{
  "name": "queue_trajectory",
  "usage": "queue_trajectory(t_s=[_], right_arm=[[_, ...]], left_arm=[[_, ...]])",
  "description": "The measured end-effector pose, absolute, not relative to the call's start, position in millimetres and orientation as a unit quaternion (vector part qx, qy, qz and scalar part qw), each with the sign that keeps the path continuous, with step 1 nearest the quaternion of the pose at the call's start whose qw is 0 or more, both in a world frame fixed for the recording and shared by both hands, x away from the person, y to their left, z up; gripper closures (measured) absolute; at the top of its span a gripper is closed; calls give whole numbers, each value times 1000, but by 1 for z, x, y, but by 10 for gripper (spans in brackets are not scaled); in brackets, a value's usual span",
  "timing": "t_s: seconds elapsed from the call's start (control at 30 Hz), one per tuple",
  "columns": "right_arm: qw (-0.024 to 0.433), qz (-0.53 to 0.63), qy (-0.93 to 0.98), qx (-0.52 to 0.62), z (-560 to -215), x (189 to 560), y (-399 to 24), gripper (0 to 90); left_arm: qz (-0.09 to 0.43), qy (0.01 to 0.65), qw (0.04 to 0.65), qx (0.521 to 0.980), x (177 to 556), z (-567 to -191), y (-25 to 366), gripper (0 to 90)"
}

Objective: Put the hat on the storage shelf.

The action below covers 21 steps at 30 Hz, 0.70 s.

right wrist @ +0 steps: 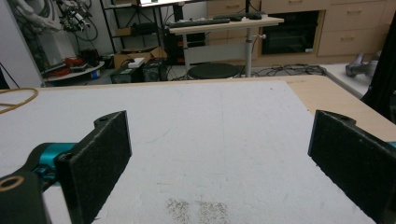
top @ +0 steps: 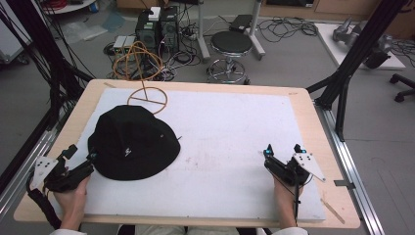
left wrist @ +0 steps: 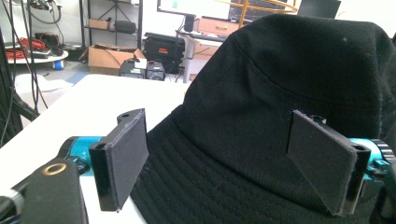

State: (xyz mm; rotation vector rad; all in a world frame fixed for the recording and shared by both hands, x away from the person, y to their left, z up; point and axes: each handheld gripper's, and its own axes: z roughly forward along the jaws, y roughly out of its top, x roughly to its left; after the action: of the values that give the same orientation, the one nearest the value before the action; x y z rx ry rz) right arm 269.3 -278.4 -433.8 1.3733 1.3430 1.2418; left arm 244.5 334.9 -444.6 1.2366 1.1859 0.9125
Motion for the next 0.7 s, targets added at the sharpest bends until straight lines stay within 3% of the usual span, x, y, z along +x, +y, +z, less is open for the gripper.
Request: queue_trajectory(t_s=[0.7], right_arm=[[404,497,528,557,-435,270,-281,51]], left_arm=[[378,505,568,529,246,-446,335,202]])
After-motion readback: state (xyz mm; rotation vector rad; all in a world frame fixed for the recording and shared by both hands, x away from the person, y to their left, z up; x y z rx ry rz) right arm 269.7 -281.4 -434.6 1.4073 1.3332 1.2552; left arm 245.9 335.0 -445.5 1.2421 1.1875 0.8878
